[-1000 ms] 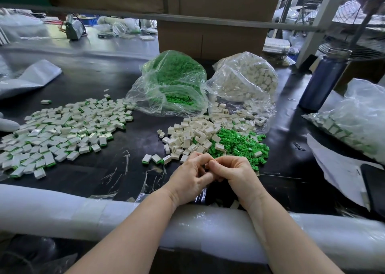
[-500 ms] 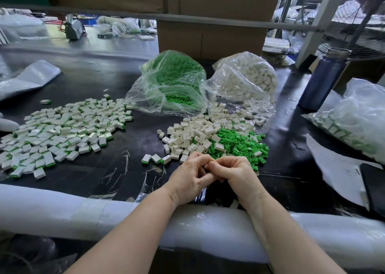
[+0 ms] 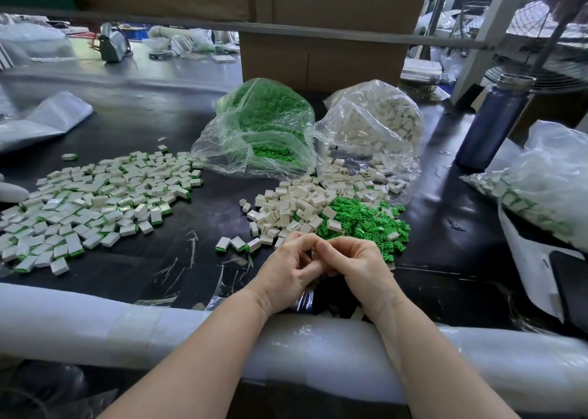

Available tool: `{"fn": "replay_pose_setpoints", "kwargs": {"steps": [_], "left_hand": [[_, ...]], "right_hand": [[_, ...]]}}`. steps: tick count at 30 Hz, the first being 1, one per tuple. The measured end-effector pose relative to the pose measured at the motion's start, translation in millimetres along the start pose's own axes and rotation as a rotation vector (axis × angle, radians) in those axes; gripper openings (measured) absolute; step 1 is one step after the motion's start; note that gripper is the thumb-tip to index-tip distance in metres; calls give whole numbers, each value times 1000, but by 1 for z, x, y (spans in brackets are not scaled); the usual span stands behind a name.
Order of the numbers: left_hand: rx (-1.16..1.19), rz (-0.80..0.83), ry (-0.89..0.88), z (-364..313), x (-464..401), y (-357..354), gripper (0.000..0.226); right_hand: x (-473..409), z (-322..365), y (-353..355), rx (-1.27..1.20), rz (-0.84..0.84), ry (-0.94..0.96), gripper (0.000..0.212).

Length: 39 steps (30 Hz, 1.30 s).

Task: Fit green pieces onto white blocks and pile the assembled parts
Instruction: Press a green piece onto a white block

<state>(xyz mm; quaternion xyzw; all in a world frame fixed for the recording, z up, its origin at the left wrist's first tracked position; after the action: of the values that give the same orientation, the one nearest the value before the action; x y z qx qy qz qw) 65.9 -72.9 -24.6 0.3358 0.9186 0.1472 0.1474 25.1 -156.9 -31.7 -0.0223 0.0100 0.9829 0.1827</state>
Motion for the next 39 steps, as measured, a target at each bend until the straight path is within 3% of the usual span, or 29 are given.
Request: {"fn": "replay_pose_setpoints", "kwargs": {"steps": [6,10,15,21,25,28,33,36,39], "left_hand": [[3,-112,37,8,-3,13,10],[97,-89,91,13,-2,9,14],[40,-90,95,15,-2,8,10],[-4,-108,82,13,-2,10,11],[-29,-140,63,12,-2,13,12],[-98,-263,49,10,-1,26,15],[-271,-673,69,3,17,71,14],[-485,-858,224,7,31,89,15],[-524,-887,421,22,38,97,15]], "right_hand": [[-2,1,17,36,-147,37,7],[-1,9,18,143,-166,114,14],[-2,11,17,242,-174,157,22],[-3,9,14,427,-182,166,11],[-2,11,13,410,-186,171,7],[0,15,20,372,-250,177,7],[2,14,30,306,-307,131,11],[2,13,30,303,-303,124,12],[2,12,30,314,-306,118,15]]}}
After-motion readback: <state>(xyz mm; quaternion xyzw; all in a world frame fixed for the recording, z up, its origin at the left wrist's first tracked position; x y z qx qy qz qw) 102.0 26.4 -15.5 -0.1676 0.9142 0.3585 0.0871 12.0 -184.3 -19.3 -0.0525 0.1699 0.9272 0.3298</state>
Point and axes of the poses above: each hand's wrist, its own x-axis away from the middle knuckle, its own y-axis out of the back of the hand, z = x × y, the point moved 10 cm from there along -x, towards the middle knuckle, and after that the axes turned 3 degrees about -z, right-handed, at the moved point
